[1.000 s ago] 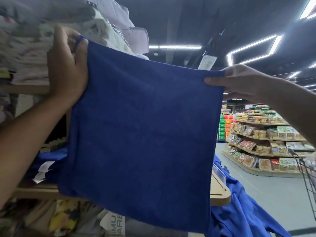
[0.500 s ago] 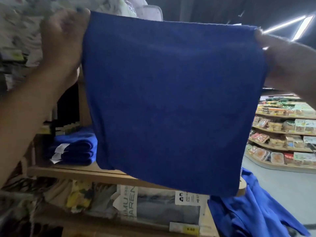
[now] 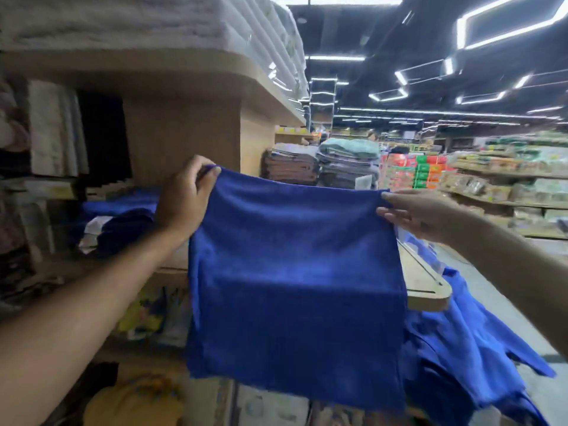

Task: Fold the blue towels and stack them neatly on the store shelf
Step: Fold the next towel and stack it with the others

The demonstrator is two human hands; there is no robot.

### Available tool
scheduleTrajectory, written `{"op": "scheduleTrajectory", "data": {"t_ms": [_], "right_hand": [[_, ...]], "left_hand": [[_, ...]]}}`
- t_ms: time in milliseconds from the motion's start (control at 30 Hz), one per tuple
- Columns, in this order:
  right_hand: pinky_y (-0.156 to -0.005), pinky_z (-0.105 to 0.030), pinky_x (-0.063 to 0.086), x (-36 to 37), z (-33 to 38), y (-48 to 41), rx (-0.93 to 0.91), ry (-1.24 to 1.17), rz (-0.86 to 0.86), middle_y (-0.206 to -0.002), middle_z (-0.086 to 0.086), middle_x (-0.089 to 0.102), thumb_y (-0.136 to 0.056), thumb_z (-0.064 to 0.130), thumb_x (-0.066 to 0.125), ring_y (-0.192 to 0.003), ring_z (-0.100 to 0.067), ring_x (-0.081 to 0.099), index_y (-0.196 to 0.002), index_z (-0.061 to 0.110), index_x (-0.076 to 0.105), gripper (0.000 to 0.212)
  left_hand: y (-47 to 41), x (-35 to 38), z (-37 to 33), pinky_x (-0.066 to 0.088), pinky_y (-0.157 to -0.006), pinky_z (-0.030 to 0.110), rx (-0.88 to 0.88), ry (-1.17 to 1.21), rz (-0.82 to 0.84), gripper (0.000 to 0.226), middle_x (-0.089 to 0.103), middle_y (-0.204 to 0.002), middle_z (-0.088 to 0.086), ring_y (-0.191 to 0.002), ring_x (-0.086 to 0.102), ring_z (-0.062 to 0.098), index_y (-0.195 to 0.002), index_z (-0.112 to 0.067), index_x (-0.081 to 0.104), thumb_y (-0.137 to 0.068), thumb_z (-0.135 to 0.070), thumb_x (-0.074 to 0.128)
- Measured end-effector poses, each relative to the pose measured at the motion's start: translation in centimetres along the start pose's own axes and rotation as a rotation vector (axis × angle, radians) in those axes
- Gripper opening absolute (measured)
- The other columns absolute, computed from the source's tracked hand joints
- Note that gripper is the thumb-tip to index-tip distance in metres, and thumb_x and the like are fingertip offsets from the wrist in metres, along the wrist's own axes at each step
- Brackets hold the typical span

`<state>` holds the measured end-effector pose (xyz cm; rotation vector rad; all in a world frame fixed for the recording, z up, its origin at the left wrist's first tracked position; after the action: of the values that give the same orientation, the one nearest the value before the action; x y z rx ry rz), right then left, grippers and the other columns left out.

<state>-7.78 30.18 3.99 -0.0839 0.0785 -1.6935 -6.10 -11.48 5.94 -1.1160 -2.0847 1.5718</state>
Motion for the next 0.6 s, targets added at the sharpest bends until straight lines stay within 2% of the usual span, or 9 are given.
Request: {"op": "scheduleTrajectory", "data": {"t_ms": [67,167,200,267,333,400,433,500,600], "right_hand": [[-0.055,-0.018,0.058,0.8,-2.3,-1.4,0.012,0.008,-0.055,-0.096,-0.011,0.066,-0.101,0.010,0.060,-0.062,-0.013,0.075,-0.102,0.008,0.061,0.002],[-0.063,-0.023,0.061,1.3,-4.6,-3.3,0.010,0.029,-0.147,-0.095,-0.013,0.063,-0.102,0.005,0.055,-0.066,-0.018,0.074,-0.093,0.008,0.060,0.011],[-0.072,-0.029,0.062,1.5,-5.3,-3.7,0.000,0.141,-0.173,-0.099,-0.014,0.064,-0.100,0.004,0.056,-0.075,-0.021,0.073,-0.102,0.005,0.062,0.007],[-0.086,-0.039,0.059,2.1,-6.2,-4.1,-0.038,0.484,-0.213,-0.108,-0.015,0.065,-0.093,0.007,0.060,-0.094,-0.027,0.069,-0.128,0.001,0.057,0.036],[-0.089,-0.036,0.052,3.5,-5.0,-3.4,-0.161,0.835,-0.211,-0.134,-0.016,0.056,-0.089,0.017,0.064,-0.115,-0.029,0.059,-0.143,0.007,0.046,0.058],[-0.105,-0.032,0.040,5.9,-3.7,-1.5,-0.334,0.950,-0.079,-0.157,-0.007,0.036,-0.092,0.032,0.065,-0.134,-0.021,0.047,-0.154,0.016,0.037,0.070],[-0.107,-0.028,0.035,7.2,-3.7,0.0,-0.431,0.981,0.029,-0.158,0.000,0.034,-0.092,0.043,0.063,-0.135,-0.014,0.046,-0.154,0.023,0.038,0.069],[-0.110,-0.026,0.030,9.7,-5.0,3.5,-0.538,1.083,0.286,-0.154,0.014,0.038,-0.089,0.073,0.047,-0.139,-0.006,0.037,-0.150,0.040,0.040,0.070],[-0.119,-0.034,0.026,11.0,-7.4,6.7,-0.480,1.268,0.493,-0.158,0.019,0.036,-0.080,0.087,0.021,-0.147,-0.007,0.028,-0.150,0.045,0.040,0.084]], "left_hand": [[0.0,2.2,1.2,0.050,-0.070,0.042,-0.061,-0.101,0.078,0.016,0.066,-0.083,0.000,-0.082,0.065,0.027,-0.098,-0.023,0.058,-0.102,-0.037,0.052],[-0.1,4.7,2.9,0.048,-0.068,0.040,-0.161,-0.274,0.156,0.018,0.071,-0.091,0.009,-0.089,0.066,0.036,-0.098,-0.020,0.060,-0.101,-0.037,0.053],[0.1,5.7,3.4,0.045,-0.067,0.038,-0.208,-0.329,0.225,0.019,0.071,-0.096,0.012,-0.092,0.066,0.037,-0.099,-0.019,0.062,-0.100,-0.036,0.054],[1.1,7.7,4.1,0.045,-0.072,0.036,-0.293,-0.414,0.442,0.019,0.071,-0.105,0.013,-0.099,0.065,0.036,-0.104,-0.016,0.065,-0.098,-0.033,0.057],[2.3,8.1,3.4,0.048,-0.082,0.036,-0.276,-0.409,0.559,0.024,0.066,-0.114,0.012,-0.106,0.062,0.031,-0.114,-0.015,0.064,-0.095,-0.029,0.062],[3.3,5.5,1.1,0.050,-0.082,0.031,-0.161,-0.308,0.424,0.021,0.064,-0.109,-0.001,-0.097,0.063,0.019,-0.114,-0.024,0.063,-0.093,-0.028,0.061],[4.4,3.4,-0.4,0.050,-0.077,0.026,-0.096,-0.221,0.306,0.014,0.064,-0.101,-0.008,-0.087,0.063,0.009,-0.107,-0.029,0.063,-0.093,-0.031,0.059],[8.6,-0.9,-2.5,0.047,-0.066,0.015,-0.056,0.006,0.166,0.007,0.067,-0.088,-0.009,-0.076,0.065,0.010,-0.095,-0.032,0.061,-0.097,-0.035,0.055],[17.4,-4.8,-2.2,0.049,-0.051,0.023,-0.290,0.287,0.153,0.023,0.062,-0.067,0.004,-0.055,0.061,0.017,-0.092,-0.017,0.062,-0.100,-0.036,0.053]]}}
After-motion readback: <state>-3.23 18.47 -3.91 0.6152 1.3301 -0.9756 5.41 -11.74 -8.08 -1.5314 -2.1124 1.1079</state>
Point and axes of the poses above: each hand's wrist, its own y-axis away from the middle knuckle, its own x-axis out of the palm, z = x × y, the point moved 6 cm from there along -y, towards the middle knuckle
